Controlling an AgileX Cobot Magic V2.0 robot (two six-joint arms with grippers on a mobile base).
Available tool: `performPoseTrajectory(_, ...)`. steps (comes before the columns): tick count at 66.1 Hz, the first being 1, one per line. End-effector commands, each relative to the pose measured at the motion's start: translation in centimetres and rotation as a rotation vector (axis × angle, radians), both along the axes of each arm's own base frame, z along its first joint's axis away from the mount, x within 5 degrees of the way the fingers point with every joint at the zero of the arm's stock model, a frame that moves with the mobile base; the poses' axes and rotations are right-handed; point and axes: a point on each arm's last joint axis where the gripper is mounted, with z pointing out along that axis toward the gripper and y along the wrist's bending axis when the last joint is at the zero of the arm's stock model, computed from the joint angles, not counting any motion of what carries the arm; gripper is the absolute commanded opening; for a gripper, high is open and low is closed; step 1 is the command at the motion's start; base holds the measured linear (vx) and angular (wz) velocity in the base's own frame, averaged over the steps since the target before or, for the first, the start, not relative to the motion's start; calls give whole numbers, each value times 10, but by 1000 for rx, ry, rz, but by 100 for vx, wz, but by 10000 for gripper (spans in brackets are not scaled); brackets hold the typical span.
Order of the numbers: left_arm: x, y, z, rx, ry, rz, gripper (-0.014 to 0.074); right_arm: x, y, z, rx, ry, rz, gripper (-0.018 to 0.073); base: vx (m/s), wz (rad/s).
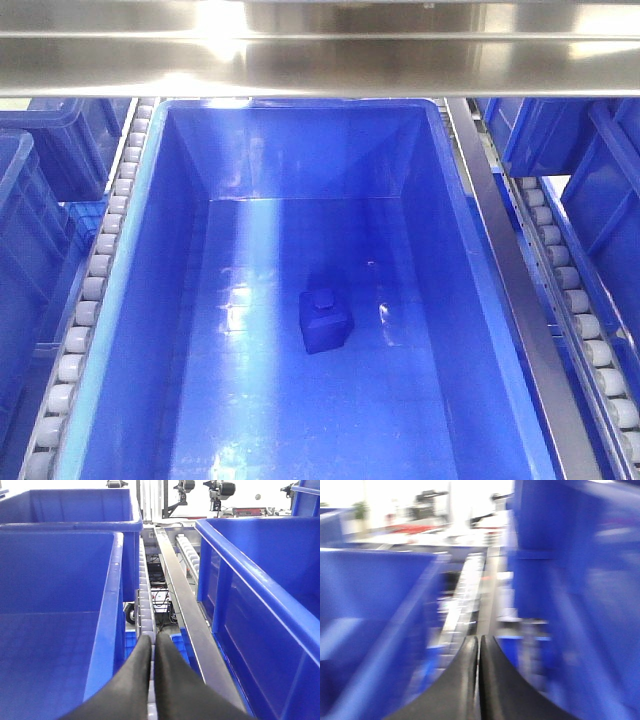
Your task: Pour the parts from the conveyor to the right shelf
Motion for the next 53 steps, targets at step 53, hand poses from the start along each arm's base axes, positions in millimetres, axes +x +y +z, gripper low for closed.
performPoseTrajectory(53, -2, 0, 14, -18, -110, -1, -6, 8, -3, -45, 60, -85, -54, -9, 0, 0)
